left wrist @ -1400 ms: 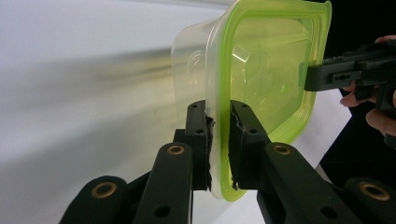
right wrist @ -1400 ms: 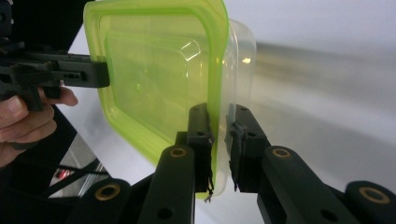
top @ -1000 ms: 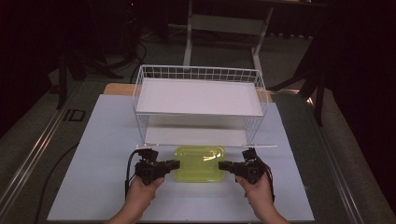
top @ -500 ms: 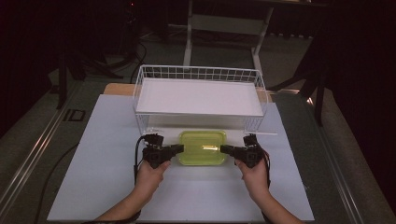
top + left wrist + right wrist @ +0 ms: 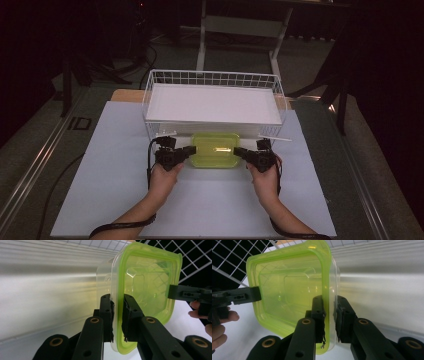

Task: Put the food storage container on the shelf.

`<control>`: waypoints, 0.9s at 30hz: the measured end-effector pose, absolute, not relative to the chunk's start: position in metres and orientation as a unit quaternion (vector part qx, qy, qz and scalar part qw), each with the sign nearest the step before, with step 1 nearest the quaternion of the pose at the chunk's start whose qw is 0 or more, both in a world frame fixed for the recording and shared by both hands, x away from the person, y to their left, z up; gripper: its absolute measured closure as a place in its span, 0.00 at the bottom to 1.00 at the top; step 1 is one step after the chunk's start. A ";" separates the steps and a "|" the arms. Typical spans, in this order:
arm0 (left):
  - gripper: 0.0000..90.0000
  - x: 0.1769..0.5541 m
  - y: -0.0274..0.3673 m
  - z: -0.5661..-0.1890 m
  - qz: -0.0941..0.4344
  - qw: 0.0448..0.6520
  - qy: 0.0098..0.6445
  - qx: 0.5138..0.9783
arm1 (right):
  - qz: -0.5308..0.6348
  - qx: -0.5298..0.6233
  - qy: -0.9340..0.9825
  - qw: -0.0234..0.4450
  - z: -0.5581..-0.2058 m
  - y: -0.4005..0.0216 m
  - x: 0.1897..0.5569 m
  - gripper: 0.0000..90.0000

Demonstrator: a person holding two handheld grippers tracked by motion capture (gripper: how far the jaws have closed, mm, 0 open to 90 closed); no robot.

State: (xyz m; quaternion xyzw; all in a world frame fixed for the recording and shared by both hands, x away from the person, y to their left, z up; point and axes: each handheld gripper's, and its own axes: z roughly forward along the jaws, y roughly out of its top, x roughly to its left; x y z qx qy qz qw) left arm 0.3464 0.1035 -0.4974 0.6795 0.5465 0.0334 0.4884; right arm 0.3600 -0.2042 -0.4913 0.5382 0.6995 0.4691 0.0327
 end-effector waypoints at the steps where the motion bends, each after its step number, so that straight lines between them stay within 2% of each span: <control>1: 0.89 0.348 0.104 -0.498 0.037 0.488 0.548 0.678 | 0.470 0.540 0.698 0.034 -0.492 -0.203 0.361 0.88; 12: 0.89 0.363 0.106 -0.505 0.041 0.489 0.558 0.670 | 0.473 0.549 0.686 0.062 -0.500 -0.194 0.371 0.87; 19: 0.88 0.369 0.104 -0.508 0.058 0.497 0.546 0.672 | 0.467 0.536 0.695 0.109 -0.501 -0.188 0.374 0.84; 24: 0.81 0.373 0.099 -0.511 0.091 0.495 0.528 0.684 | 0.454 0.526 0.704 0.149 -0.501 -0.182 0.375 0.79; 27: 0.75 0.376 0.098 -0.512 0.095 0.489 0.528 0.688 | 0.453 0.524 0.704 0.153 -0.501 -0.181 0.376 0.78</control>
